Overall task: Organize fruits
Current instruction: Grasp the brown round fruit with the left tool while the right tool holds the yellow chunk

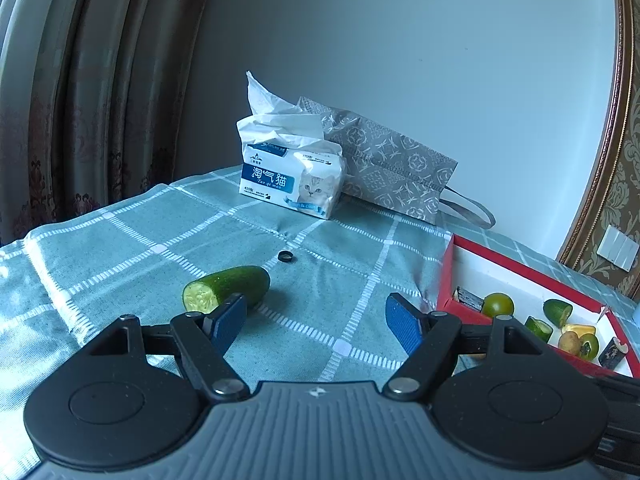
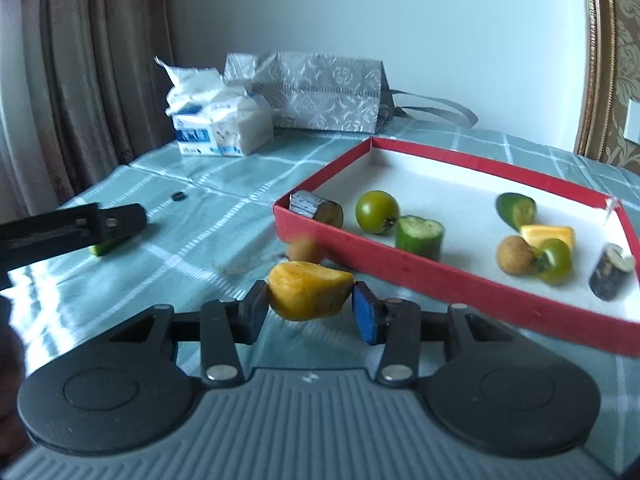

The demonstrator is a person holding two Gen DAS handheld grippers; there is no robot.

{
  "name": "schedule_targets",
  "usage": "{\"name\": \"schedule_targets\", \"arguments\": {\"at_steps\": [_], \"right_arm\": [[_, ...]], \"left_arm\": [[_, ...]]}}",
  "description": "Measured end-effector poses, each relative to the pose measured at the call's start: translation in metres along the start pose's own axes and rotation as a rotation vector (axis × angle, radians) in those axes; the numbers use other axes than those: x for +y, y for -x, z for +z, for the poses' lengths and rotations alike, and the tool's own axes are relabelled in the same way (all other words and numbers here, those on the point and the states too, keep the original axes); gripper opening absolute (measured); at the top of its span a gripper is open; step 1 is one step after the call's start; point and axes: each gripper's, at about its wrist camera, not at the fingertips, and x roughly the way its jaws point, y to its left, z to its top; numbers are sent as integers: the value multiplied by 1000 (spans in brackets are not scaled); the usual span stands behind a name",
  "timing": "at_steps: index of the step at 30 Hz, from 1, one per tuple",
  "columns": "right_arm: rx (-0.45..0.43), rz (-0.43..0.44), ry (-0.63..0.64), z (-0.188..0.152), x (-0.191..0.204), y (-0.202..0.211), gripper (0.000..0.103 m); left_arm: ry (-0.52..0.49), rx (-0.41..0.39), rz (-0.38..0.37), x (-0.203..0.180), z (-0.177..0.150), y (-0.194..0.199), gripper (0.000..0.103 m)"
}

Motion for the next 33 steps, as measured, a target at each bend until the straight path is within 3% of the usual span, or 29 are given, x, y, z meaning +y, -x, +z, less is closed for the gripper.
{"name": "schedule_targets", "arguments": {"at_steps": [5, 8, 17, 22, 28, 33], "right_arm": [[-31, 55, -79, -15, -30, 49, 43], [-63, 26, -88, -25, -49, 71, 43], [-74, 5, -237, -47, -103, 71, 43], [-124, -2, -204, -46, -102, 80, 43], [-186, -11, -220, -43, -109, 92, 43], [-208, 3, -253, -42, -115, 97, 44]], "left_arm": [[-50, -1, -10, -9, -2, 0, 76], [-134, 5, -61, -24, -6, 2, 76], [-412, -30, -147, -90, -22, 2, 81], [-443, -1, -189, -109, -29, -2, 81], [-541, -18, -271, -122, -41, 6, 84], [-544, 39, -316, -122, -40, 0, 84]]}}
